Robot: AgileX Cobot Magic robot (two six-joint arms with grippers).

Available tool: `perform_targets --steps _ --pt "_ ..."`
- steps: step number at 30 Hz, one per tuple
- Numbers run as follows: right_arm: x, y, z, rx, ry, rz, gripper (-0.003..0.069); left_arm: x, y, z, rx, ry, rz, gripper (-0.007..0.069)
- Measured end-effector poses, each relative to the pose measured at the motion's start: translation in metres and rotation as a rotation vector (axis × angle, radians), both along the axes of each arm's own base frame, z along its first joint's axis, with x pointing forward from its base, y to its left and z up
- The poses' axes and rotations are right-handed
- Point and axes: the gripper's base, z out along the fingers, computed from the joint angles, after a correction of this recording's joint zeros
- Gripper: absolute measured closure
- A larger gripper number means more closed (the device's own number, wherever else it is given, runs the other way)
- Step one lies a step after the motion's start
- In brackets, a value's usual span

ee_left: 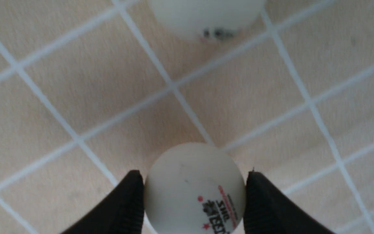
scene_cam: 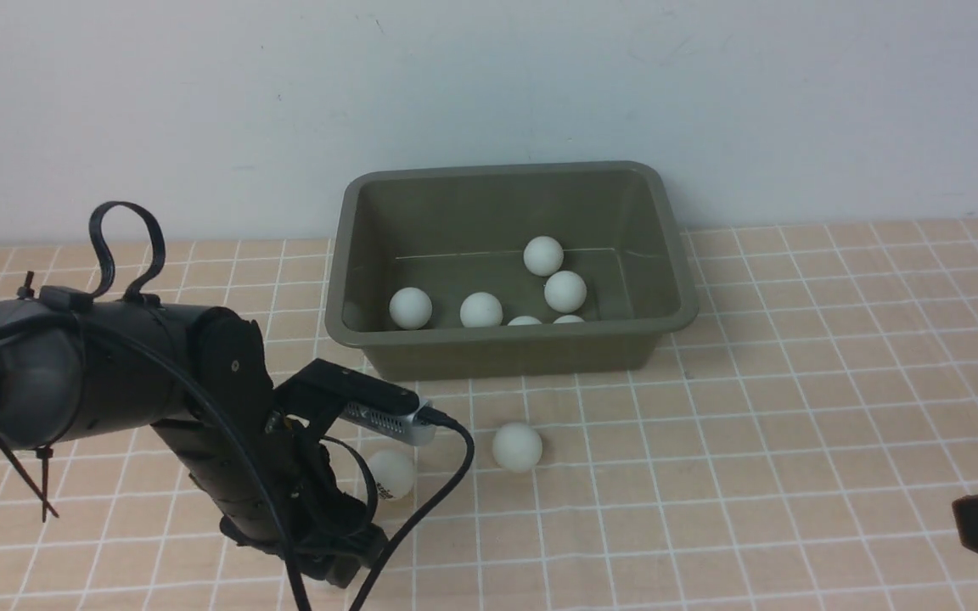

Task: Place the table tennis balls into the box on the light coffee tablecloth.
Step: 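Reach for and grasp a ping pong ball on the table beside the basket, then drop the ball into the bin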

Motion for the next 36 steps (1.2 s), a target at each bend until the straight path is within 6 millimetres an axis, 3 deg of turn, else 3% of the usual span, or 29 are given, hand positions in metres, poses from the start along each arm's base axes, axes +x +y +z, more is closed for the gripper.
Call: perform_targets --steps 3,5,7,8,10,13,17,19,23,28,32,36 --pt "0.0 0.0 0.0 0.0 -0.001 0.0 0.0211 0.002 0.002 0.024 0.063 0.072 -0.076 0.0309" --pt "0.0 0.0 0.0 0.0 -0.002 -0.001 0.0211 0.011 0.0 0.045 0.077 0.052 -0.099 0.0309" --pt "0.0 0.0 0.0 0.0 -0.003 -0.001 0.0213 0.029 -0.006 0.082 0.06 -0.026 -0.11 0.0309" --pt "0.0 0.0 0.0 0.0 -0.003 -0.002 0.0214 0.03 -0.007 0.085 0.057 -0.038 -0.109 0.0309" --pt "0.0 0.0 0.0 0.001 -0.006 -0.003 0.0218 0.056 -0.017 0.123 -0.016 -0.223 -0.093 0.0309" --pt "0.001 0.0 0.001 0.001 -0.01 -0.005 0.0221 0.083 -0.029 0.148 -0.094 -0.404 -0.076 0.0309" --pt "0.001 0.0 0.001 0.002 -0.016 -0.007 0.0221 0.117 -0.043 0.147 -0.13 -0.487 -0.067 0.0309" --pt "0.001 0.0 0.001 0.002 -0.019 -0.008 0.0221 0.144 -0.053 0.131 -0.129 -0.494 -0.075 0.0309" --pt "0.002 0.0 0.001 0.002 -0.021 -0.01 0.0222 0.175 -0.066 0.095 -0.115 -0.462 -0.096 0.0299" --pt "0.002 0.0 0.001 0.002 -0.022 -0.01 0.0222 0.195 -0.076 0.066 -0.104 -0.405 -0.115 0.0204" --pt "0.002 0.0 0.001 0.002 -0.023 -0.011 0.0222 0.199 -0.078 0.065 -0.099 -0.392 -0.122 0.0154" --pt "0.002 0.0 0.001 0.002 -0.023 -0.011 0.0222 0.194 -0.073 0.091 -0.058 -0.347 -0.114 0.0136"
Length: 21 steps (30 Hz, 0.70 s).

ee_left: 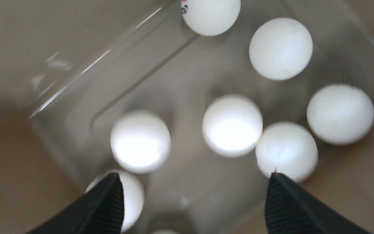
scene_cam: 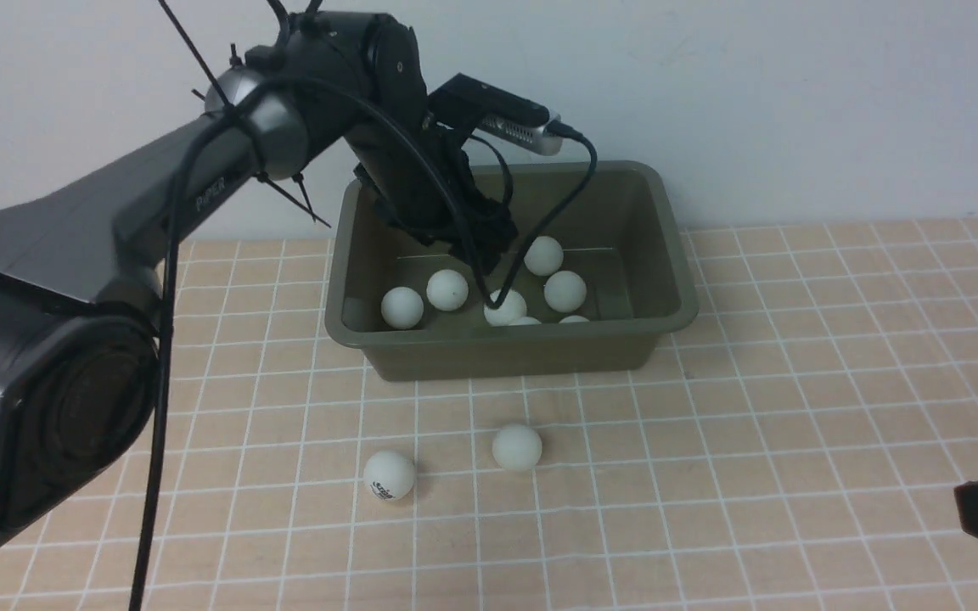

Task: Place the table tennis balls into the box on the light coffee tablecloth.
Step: 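Drop the ball into the bin, then reach for and grasp a ping pong ball on the table beside the basket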

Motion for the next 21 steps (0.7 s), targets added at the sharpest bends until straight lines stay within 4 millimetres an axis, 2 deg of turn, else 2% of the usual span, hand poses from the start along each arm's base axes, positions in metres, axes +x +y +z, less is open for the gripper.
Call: perform_targets --steps 8,12,14,15,19,21 --pt "0.0 0.0 0.0 -0.007 -0.007 0.007 0.0222 -0.017 0.013 0.066 0.0 -0.055 0.103 0.0137" --pt "0.0 0.0 0.0 -0.01 -0.01 0.011 0.0222 -0.048 0.017 0.088 -0.018 -0.033 0.129 0.0137" --pt "0.0 0.0 0.0 -0.011 -0.01 0.012 0.0222 -0.061 0.017 0.092 -0.015 -0.022 0.12 0.0137" --pt "0.0 0.0 0.0 -0.011 -0.01 0.012 0.0222 -0.079 0.018 0.089 0.002 0.015 0.105 0.0137" --pt "0.0 0.0 0.0 -0.011 -0.01 0.012 0.0222 -0.121 0.029 0.062 0.071 0.154 0.089 0.0137" --pt "0.0 0.0 0.0 -0.011 -0.011 0.012 0.0222 -0.132 0.035 0.056 0.086 0.176 0.09 0.0137"
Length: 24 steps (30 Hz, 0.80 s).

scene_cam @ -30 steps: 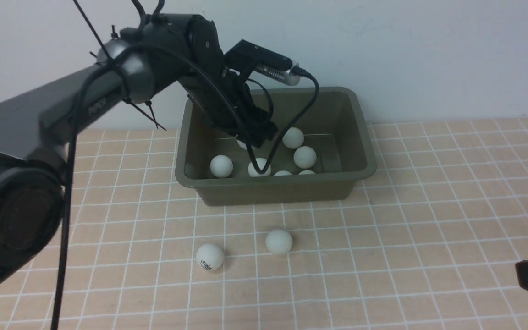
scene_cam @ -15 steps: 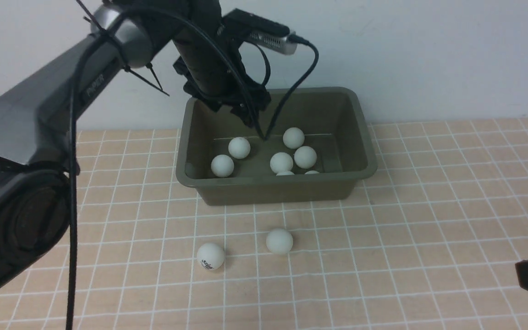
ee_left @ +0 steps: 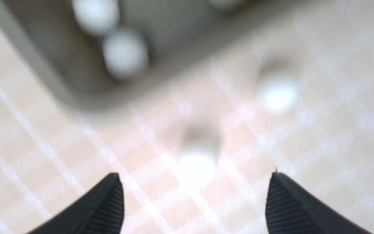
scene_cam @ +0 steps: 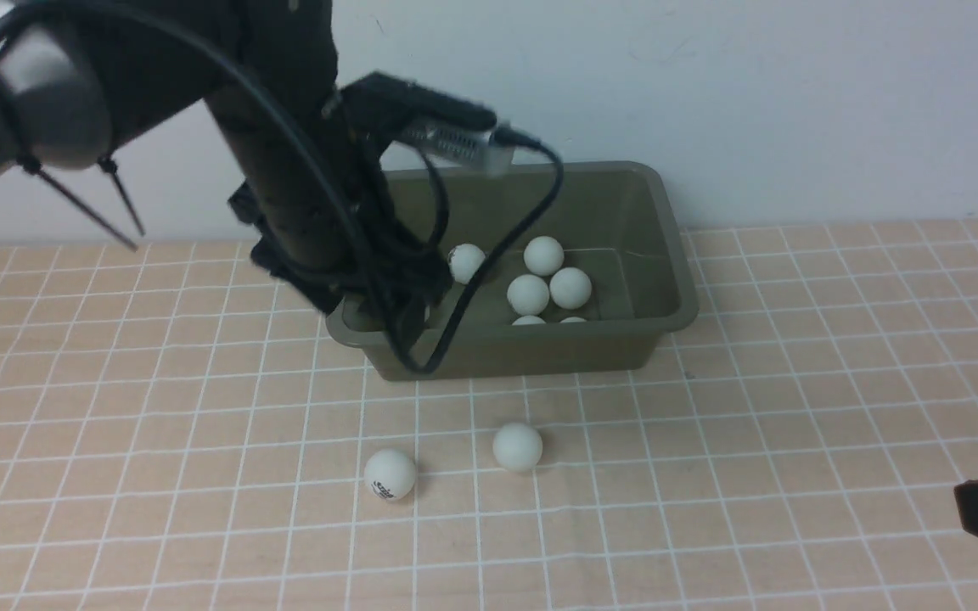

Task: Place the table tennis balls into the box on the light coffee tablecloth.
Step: 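Reach for and grasp a ping pong ball on the table beside the basket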

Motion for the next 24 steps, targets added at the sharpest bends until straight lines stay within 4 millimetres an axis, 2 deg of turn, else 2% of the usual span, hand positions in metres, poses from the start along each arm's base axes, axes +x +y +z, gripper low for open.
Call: perform_targets --steps 1,4,10,17,24 --pt "0.0 0.0 0.0 0.0 -0.001 -0.001 0.0222 -0.011 0.005 -0.012 0.011 0.019 0.002 0.0137" --pt "0.0 0.0 0.0 0.0 -0.003 -0.001 0.0225 -0.026 0.013 -0.038 0.01 0.01 0.008 0.0137" --pt "0.0 0.0 0.0 -0.001 -0.004 0.001 0.0242 -0.036 0.014 -0.087 -0.023 0.038 0.042 0.0137" --pt "0.0 0.0 0.0 -0.002 -0.005 0.001 0.0251 -0.026 0.005 -0.107 -0.089 0.013 0.055 0.0137" --pt "0.0 0.001 0.0 0.005 0.001 0.004 0.0251 -0.018 0.003 -0.129 -0.069 0.017 0.049 0.0137"
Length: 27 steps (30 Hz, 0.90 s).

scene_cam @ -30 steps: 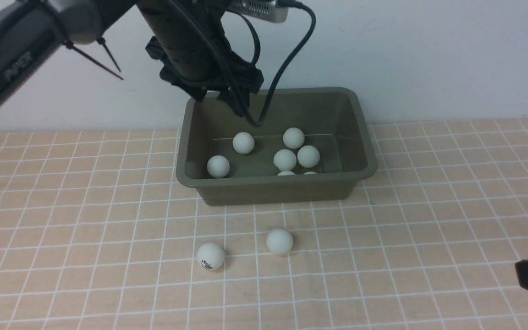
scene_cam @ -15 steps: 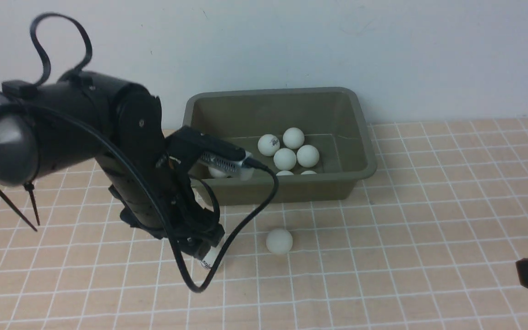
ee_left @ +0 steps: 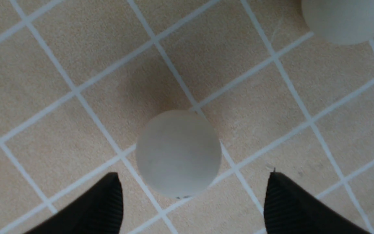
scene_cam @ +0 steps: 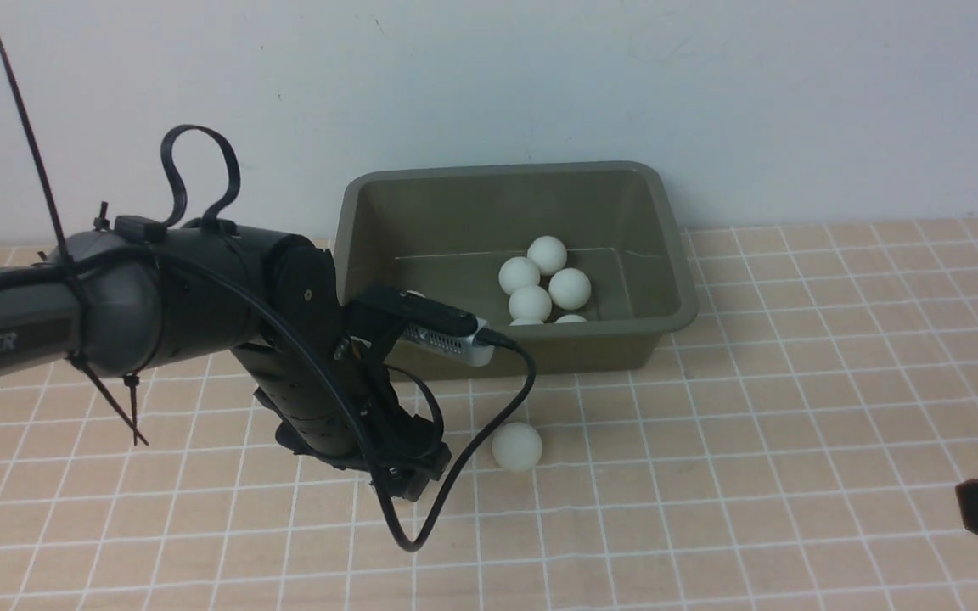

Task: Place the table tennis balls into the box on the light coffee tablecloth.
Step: 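Reach for and grasp a ping pong ball on the table beside the basket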

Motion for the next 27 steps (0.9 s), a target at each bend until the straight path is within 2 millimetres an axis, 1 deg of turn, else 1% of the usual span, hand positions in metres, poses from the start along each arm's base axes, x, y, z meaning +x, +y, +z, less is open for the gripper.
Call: perform_targets --steps 8,10,13,14,16,17,18,20,21,24,25,27 --pt "-0.002 0.001 -0.001 0.01 0.021 0.011 0.0252 0.007 -0.002 -0.018 0.014 -0.001 -0.003 0.0139" --pt "-0.002 0.001 -0.001 0.012 0.021 0.011 0.0252 0.007 -0.002 -0.023 0.018 0.007 -0.002 0.0172" --pt "-0.002 0.001 -0.001 0.012 0.021 0.011 0.0252 0.007 -0.002 -0.024 0.023 0.018 -0.004 0.03" --pt "-0.002 0.001 -0.001 0.012 0.021 0.011 0.0252 0.007 -0.002 -0.024 0.024 0.024 -0.005 0.0314" --pt "-0.002 0.001 -0.001 0.012 0.021 0.011 0.0252 0.007 -0.003 -0.021 0.032 0.046 -0.012 0.0312" --pt "-0.002 0.001 -0.001 0.012 0.021 0.011 0.0252 0.007 -0.003 -0.014 0.04 0.069 -0.021 0.0312" --pt "-0.002 0.001 -0.001 0.012 0.021 0.011 0.0252 0.007 -0.003 -0.013 0.041 0.071 -0.023 0.0311" --pt "-0.002 0.001 -0.001 0.012 0.021 0.011 0.0252 0.01 -0.005 0.011 0.062 0.101 -0.063 0.0306" --pt "-0.002 0.001 -0.001 0.012 0.021 0.011 0.0252 0.009 -0.004 0.013 0.066 0.112 -0.067 0.0306" --pt "-0.002 0.001 -0.001 0.012 0.021 0.011 0.0252 0.021 -0.01 0.066 0.058 0.055 -0.113 0.0306" --pt "-0.002 0.001 -0.001 0.012 0.021 0.011 0.0252 0.024 -0.01 0.075 0.057 0.033 -0.118 0.0306" --pt "-0.002 0.001 -0.001 0.012 0.02 0.011 0.0252 0.037 -0.014 0.107 0.037 -0.085 -0.12 0.0306"
